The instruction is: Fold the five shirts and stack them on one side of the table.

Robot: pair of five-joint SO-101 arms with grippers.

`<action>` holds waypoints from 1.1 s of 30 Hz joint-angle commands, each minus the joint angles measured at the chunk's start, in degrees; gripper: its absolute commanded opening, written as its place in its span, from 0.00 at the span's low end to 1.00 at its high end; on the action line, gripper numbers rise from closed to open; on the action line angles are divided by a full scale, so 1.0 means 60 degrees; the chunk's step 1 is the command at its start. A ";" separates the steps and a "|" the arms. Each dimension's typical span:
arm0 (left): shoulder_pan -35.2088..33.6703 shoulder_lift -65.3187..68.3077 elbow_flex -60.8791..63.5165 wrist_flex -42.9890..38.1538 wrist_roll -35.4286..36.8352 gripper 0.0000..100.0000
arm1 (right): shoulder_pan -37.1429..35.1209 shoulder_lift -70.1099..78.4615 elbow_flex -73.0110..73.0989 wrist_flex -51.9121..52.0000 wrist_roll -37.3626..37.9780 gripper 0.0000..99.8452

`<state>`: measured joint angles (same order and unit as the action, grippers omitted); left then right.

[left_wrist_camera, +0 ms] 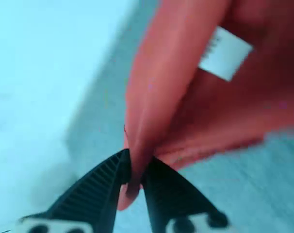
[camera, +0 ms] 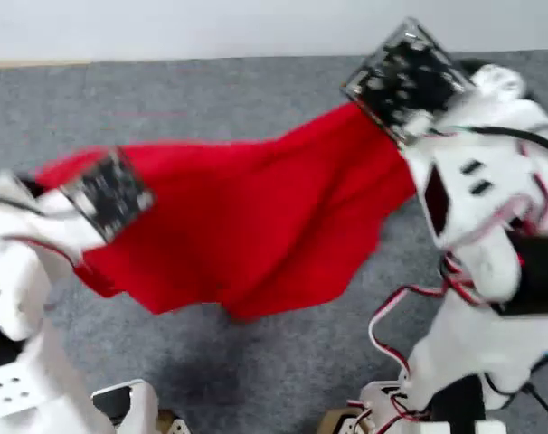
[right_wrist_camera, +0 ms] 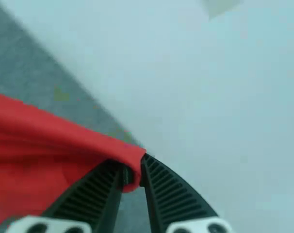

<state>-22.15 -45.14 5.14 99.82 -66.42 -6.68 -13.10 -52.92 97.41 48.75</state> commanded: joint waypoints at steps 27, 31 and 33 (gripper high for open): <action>-0.1890 -0.0879 0.9253 -0.3868 -0.1582 0.08 | -0.3245 0.3861 0.2505 0.0564 -0.2154 0.01; -0.1553 -0.0879 0.8286 -0.3062 -0.1582 0.12 | -0.3465 0.3949 0.2505 0.0564 -0.2271 0.01; -0.1363 -0.0879 0.7861 -0.2667 -0.1582 0.11 | -0.3465 0.3919 0.2505 0.0564 -0.2403 0.01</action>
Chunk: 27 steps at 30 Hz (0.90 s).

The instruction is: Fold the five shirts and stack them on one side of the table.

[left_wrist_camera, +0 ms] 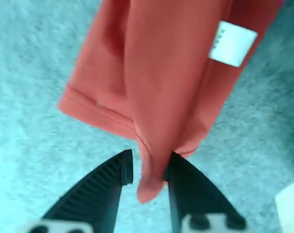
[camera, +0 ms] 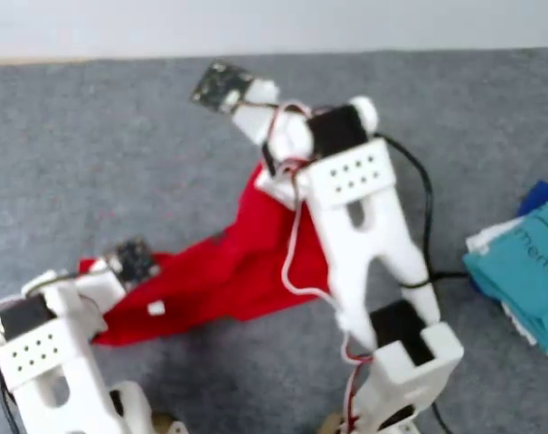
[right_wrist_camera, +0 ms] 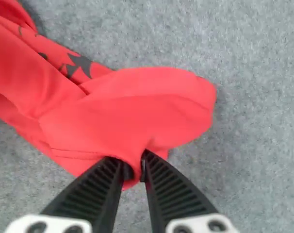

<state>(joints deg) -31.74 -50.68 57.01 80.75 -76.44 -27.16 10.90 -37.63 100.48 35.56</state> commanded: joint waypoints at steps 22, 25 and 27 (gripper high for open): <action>0.0337 0.0044 -0.5824 0.0586 0.4073 0.00 | 0.1795 -0.2000 -0.1304 0.0051 -0.0161 0.01; 0.0352 0.0044 -0.7260 0.0425 0.5348 0.00 | 0.2850 -0.2366 -0.2520 0.0051 -0.0147 0.01; 0.0352 0.0044 -0.7993 0.0234 0.5949 0.01 | 0.3436 -0.2542 -0.3311 0.0051 0.0117 0.01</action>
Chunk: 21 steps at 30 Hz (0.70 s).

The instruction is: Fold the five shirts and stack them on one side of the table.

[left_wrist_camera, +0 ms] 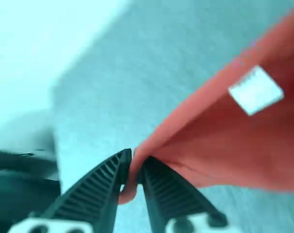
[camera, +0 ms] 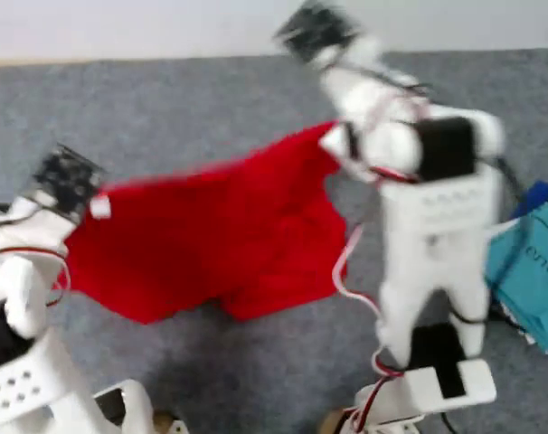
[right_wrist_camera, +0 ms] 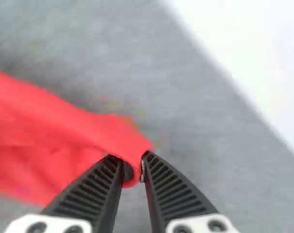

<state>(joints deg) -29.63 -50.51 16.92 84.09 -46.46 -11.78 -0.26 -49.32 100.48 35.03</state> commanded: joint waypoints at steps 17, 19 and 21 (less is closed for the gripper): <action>0.1114 0.0015 -0.5267 -0.0821 0.1656 0.01 | 0.3114 -0.2220 -0.4205 -0.0799 0.2007 0.01; 0.1289 0.0015 -0.5429 -0.0791 0.1626 0.01 | 0.3216 -0.2293 -0.4205 -0.1062 0.2007 0.01; 0.1275 0.0015 -0.5458 -0.0762 0.1626 0.01 | 0.3231 -0.2352 -0.4205 -0.1150 0.2022 0.01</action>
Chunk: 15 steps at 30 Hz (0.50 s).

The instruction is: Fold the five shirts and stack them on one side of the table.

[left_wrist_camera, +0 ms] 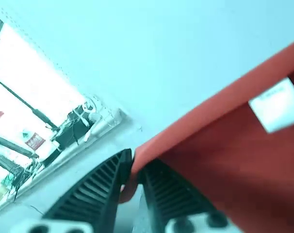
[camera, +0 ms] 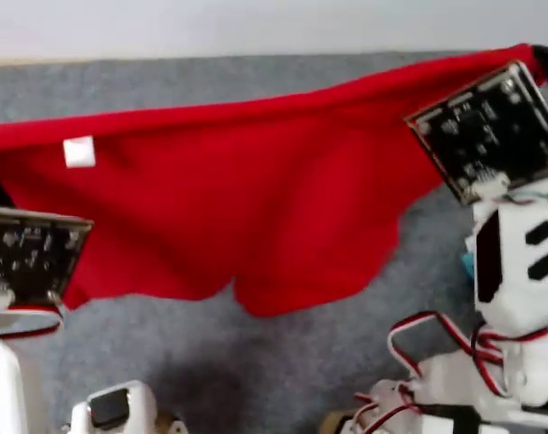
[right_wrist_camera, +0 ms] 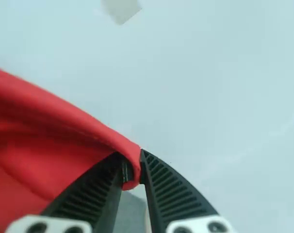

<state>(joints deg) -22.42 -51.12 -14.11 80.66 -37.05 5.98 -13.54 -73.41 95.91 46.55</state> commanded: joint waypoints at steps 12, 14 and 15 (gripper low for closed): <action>0.0088 -0.1407 -0.0432 -0.0161 0.0044 0.01 | 0.1253 -0.1341 -0.0176 -0.2513 0.0821 0.01; 0.0088 -0.1685 -0.0432 -0.0161 0.0044 0.01 | 0.1458 -0.1531 -0.0190 -0.2586 0.1143 0.01; 0.0073 -0.1802 -0.0432 -0.0161 0.0044 0.01 | 0.1502 -0.1634 -0.0190 -0.2645 0.1304 0.01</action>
<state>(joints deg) -22.24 -60.62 -15.78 80.66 -37.05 12.75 -22.42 -74.20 82.11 51.74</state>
